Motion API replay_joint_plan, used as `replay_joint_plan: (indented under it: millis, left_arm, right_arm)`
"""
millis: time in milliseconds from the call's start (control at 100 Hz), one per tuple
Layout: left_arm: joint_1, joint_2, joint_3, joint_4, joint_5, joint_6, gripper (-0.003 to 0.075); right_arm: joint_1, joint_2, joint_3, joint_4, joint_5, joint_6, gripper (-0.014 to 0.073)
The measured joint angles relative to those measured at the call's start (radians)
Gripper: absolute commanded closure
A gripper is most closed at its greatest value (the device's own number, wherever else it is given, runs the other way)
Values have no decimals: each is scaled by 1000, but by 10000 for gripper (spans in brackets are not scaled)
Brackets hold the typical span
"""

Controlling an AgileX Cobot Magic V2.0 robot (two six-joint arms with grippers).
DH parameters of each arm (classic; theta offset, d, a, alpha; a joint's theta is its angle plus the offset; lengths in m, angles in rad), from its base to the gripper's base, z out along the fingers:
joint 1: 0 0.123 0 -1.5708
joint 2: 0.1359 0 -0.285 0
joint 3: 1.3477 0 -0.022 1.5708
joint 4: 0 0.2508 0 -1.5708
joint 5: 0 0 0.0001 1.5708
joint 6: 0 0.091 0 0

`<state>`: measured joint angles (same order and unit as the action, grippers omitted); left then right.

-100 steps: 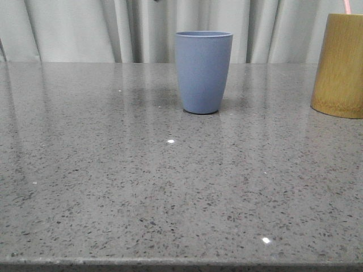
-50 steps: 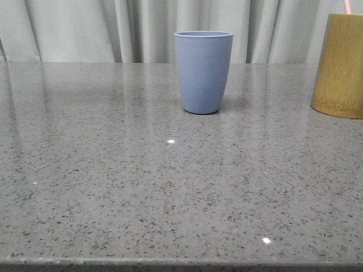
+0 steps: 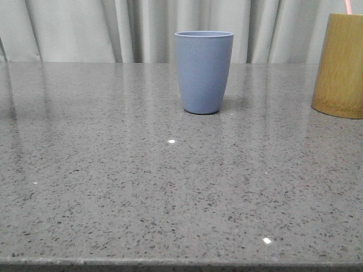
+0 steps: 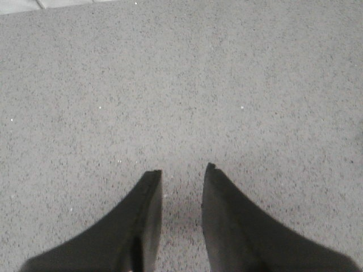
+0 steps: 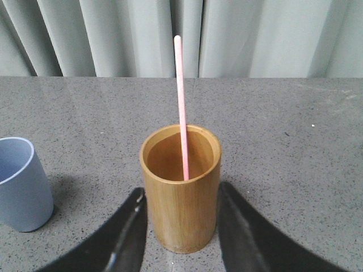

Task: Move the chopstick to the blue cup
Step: 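Move the right gripper above the pink stick in the bamboo cup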

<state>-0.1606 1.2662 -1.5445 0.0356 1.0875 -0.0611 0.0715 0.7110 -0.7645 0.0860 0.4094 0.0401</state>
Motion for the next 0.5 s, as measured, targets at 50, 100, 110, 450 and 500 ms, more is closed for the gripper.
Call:
replay_joint_plan:
  millis: [50,100,110,450,500]
  left_arm:
    - [0,-38,48,-2,-18,0,594]
    - [0,-73,92,-2,-28,0,594]
    - [0,-78,104,-4,-31,0,594]
    - [0,-244,275,-4,-55,0,594]
    - [0,-256,286,-4,-55,0,594]
  right_arm:
    - [0,0,0,0,0,0,275]
    - [0,0,0,0,0,0,275]
    - [0,2,0,0,0,0,275]
    - [0,143,-103,0,23,0,255]
    - [0,180,-134,0,27,0,224]
